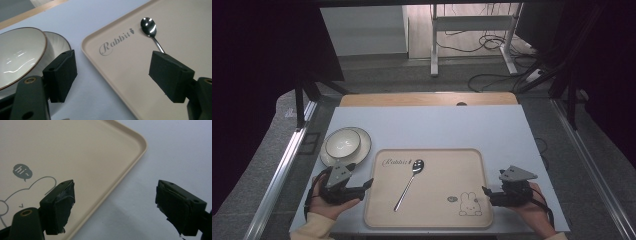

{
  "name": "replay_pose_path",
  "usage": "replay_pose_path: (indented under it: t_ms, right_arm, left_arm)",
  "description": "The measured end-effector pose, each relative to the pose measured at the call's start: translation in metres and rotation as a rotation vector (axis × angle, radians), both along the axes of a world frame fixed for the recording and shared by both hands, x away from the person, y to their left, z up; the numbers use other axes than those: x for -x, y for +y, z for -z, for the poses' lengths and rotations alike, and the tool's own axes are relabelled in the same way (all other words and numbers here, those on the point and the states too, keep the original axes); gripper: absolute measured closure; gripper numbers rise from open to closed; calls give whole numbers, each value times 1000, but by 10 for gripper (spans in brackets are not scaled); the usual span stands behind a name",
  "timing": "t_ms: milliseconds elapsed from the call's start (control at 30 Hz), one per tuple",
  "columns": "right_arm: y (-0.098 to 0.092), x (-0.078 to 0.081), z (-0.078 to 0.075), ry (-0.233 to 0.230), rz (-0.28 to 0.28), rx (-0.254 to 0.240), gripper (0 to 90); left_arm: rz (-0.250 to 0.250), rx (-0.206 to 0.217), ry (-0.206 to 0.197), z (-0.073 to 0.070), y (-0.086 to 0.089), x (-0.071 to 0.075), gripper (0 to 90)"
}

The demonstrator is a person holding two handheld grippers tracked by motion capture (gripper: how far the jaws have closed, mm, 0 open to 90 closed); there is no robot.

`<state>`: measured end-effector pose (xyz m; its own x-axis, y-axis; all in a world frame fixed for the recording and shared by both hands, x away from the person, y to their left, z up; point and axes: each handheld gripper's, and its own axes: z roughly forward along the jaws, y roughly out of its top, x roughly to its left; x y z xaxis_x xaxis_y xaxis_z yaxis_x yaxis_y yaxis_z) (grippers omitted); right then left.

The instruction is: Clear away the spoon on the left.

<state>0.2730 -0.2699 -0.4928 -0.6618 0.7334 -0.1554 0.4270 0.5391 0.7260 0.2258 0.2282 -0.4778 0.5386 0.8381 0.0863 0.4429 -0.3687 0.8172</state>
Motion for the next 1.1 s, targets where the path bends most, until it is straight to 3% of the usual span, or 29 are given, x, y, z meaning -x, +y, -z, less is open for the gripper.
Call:
replay_pose_path:
  t_ms: [67,333,500,1100]
  right_arm:
    - [0,0,0,-1,-2,2,164]
    - [2,7,-3,-13,-3,8,164]
    - [-1,7,-2,-6,6,-2,165]
    - [-4,4,-3,-6,15,-37,164]
  left_arm:
    - [-6,-19,-3,0,3,1,227]
    - [-41,-12,-8,5,16,16,234]
    - [-61,-11,5,8,22,17,238]
    - [-38,-28,10,12,17,14,239]
